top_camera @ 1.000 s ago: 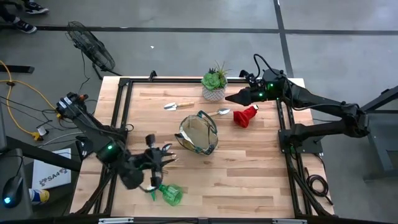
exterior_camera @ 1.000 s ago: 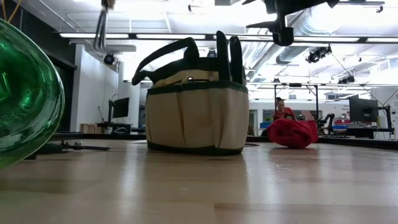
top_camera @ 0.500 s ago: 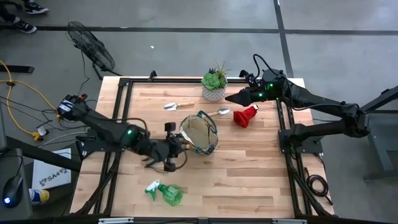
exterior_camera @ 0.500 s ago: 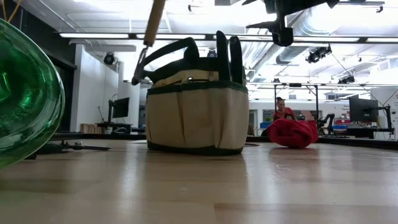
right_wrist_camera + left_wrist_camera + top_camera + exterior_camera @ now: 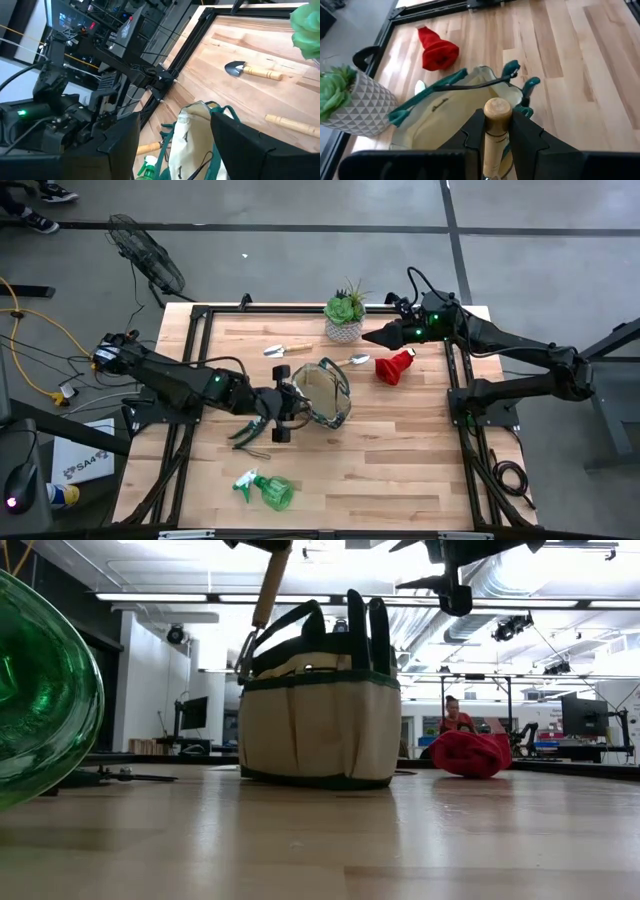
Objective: Pick & Place Garden tools in Gardening bag
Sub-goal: Put the brown hand rake into the brown gardening bag
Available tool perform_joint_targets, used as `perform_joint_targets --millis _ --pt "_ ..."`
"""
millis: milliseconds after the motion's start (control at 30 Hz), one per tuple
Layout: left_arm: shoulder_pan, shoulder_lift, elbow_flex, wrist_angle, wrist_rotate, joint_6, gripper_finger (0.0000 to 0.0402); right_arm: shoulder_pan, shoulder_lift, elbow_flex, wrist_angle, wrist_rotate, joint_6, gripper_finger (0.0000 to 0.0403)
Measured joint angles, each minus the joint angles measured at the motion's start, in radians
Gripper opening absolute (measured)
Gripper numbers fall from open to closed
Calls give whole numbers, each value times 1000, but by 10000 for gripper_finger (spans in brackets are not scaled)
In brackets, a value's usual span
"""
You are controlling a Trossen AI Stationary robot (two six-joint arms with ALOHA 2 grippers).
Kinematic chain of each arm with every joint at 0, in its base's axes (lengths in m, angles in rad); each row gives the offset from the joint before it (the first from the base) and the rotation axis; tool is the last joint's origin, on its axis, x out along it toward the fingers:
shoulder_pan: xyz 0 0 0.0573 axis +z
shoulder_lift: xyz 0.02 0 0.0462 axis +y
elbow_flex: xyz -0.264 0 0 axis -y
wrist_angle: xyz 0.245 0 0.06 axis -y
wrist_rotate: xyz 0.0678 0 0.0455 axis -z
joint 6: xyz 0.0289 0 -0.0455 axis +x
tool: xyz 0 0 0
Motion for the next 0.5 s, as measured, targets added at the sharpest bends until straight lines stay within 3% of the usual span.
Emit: perform_joint_targets --millis 500 --pt "5 9 -11 75 4 -40 54 0 0 0 -8 42 0 235"
